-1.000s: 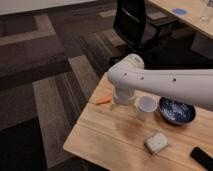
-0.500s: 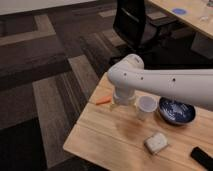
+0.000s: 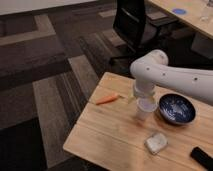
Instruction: Place the eraser on the white sponge
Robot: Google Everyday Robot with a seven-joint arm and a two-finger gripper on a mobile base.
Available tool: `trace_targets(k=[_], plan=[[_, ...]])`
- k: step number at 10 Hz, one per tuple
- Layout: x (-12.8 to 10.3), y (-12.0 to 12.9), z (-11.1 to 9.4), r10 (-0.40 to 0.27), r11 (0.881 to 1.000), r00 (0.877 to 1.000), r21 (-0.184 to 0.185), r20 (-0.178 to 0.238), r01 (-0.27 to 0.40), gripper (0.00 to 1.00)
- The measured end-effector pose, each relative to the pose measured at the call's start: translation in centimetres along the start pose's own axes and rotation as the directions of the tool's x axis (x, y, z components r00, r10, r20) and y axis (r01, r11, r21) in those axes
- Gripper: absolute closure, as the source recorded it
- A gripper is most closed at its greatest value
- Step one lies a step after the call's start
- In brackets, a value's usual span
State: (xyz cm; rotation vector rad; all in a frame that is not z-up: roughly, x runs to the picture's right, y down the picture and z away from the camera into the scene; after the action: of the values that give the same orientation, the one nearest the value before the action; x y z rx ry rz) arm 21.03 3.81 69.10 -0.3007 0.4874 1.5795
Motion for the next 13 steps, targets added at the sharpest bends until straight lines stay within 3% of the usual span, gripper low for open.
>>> trace_targets(k=[1,2,4,5,7,12,13], plan=[[-0.1,-1.8,-1.6,-0.012,1.0,1.0,0.007,0.021,0.012,0.35],[0.6,-2.9,-1.9,-0.037,0.999,0.999,0.011,0.005,0.037,0.35],[4.0,-6.4,-2.0,-0.142,0.989,0.987,0.029,-0.074,0.144,0.35],[6.4,-9.8,-2.0,-0.196,0.977,0.971,0.056,-0.136,0.205,0.35],[7.9,-12.3,-2.0,-0.24,0.963,0.954,0.081,-0.182,0.257,0.35],[8.1,-12.7,-2.0,-0.248,0.96,0.95,0.086,-0.19,0.267,0.35],[8.4,-12.9,-1.7,-0.257,0.957,0.945,0.083,-0.204,0.278,0.35]])
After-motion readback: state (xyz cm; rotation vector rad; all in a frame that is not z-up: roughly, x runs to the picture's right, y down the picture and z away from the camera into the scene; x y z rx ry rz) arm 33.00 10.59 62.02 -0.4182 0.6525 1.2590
